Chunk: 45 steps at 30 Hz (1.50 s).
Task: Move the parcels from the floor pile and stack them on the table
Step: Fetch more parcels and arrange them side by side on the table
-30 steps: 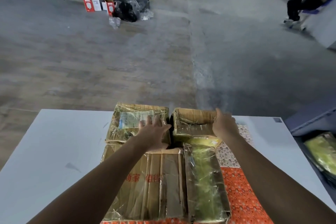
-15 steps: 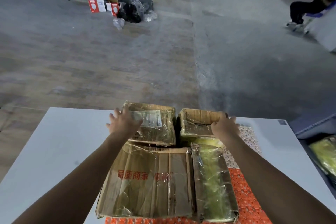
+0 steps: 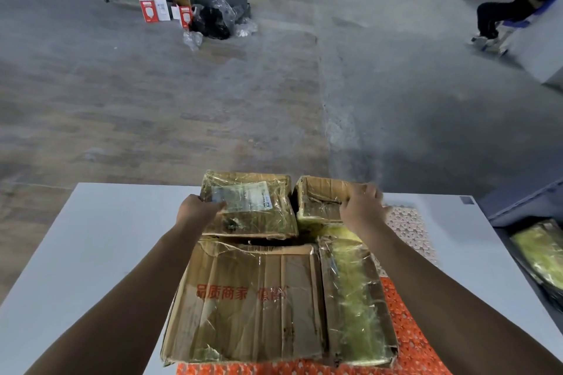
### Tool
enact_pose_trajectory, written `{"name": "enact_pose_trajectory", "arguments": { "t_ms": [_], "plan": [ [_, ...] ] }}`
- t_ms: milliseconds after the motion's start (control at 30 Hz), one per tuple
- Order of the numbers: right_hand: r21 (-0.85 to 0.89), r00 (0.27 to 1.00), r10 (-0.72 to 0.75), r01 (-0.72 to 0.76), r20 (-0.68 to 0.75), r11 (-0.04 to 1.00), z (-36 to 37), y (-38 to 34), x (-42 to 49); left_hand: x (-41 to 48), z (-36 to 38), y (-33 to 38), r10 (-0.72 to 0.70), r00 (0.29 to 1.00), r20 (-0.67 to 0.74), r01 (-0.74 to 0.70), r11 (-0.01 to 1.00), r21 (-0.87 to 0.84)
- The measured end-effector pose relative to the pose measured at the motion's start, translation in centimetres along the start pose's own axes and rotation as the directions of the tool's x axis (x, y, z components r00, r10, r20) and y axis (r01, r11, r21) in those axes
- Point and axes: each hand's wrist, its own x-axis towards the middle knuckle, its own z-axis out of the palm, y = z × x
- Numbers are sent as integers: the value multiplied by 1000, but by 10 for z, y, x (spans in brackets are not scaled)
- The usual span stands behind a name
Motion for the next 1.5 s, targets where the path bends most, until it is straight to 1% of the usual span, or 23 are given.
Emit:
{"name": "enact_pose_trajectory", "arguments": {
  "t_ms": [67, 100, 167, 233, 333, 433, 500, 567, 600, 633, 700, 767, 833, 867, 933, 1000, 1067, 1167, 1367, 1433, 1467, 1500],
  "plan": [
    [-72, 995, -92, 89, -45, 993, -3, -9, -3, 1, -3, -1, 6, 1000, -17, -7, 998, -60],
    [-77, 987, -148, 143, -60, 987, -5, -13, -4, 1, -5, -3, 19, 999, -26, -21, 995, -96],
    [1, 956, -279, 281, -92, 960, -7, -25, -8, -4, -10, -4, 57, 997, -48, -65, 983, -174],
    [141, 913, -391, 406, -118, 903, -10, -43, -14, -11, -15, -3, 118, 991, -68, -131, 961, -243],
    [288, 874, -472, 483, -113, 827, -15, -66, -20, -19, -25, -6, 252, 963, -98, -270, 908, -319],
    [277, 860, -508, 501, -54, 820, -14, -75, -22, -14, -31, -23, 356, 931, -81, -363, 879, -309],
    [236, 866, -500, 489, -18, 839, -9, -73, -22, -11, -31, -34, 369, 928, -42, -365, 886, -286],
    [274, 873, -487, 468, 3, 840, -6, -67, -21, -10, -31, -41, 359, 933, 11, -346, 907, -239],
    [302, 881, -473, 450, 0, 840, -5, -63, -21, -11, -32, -42, 346, 937, 50, -325, 914, -243],
    [312, 895, -444, 429, -24, 848, -4, -57, -20, -11, -32, -44, 330, 939, 99, -290, 912, -288],
    [248, 935, -342, 354, -92, 902, 0, -43, -14, -15, -37, -44, 276, 932, 237, -167, 903, -395],
    [140, 976, -196, 208, -99, 968, 5, -27, -5, -11, -42, -43, 219, 918, 331, -54, 895, -444],
    [80, 998, -52, 55, -39, 995, 7, -12, 1, -5, -45, -33, 144, 936, 320, 11, 900, -435],
    [83, 1000, 6, -6, -10, 997, 8, -6, 3, -4, -44, -25, 121, 949, 290, 12, 908, -420],
    [122, 996, 81, -84, 28, 989, 9, 6, 4, -4, -41, -11, 135, 953, 270, -14, 913, -407],
    [164, 992, 111, -119, 59, 979, 11, 14, 6, -6, -36, -1, 142, 955, 259, -30, 920, -392],
    [177, 993, 96, -108, 75, 978, 12, 19, 7, -8, -31, 4, 124, 965, 230, -46, 947, -317],
    [189, 994, 73, -87, 80, 978, 10, 23, 11, -6, -32, 6, 115, 971, 208, -55, 959, -277],
    [168, 992, 78, -94, 104, 981, 9, 20, 12, -10, -40, 7, 93, 958, 272, -43, 982, -184],
    [152, 987, 100, -119, 125, 981, 7, 14, 8, -12, -36, 5, 95, 969, 228, -52, 980, -191],
    [118, 991, 94, -105, 98, 987, 6, 10, 6, -12, -33, 4, 98, 975, 199, -60, 980, -190],
    [71, 998, 53, -56, 44, 996, 5, 6, 4, -13, -29, 2, 95, 981, 170, -62, 980, -187]
  ]
}}
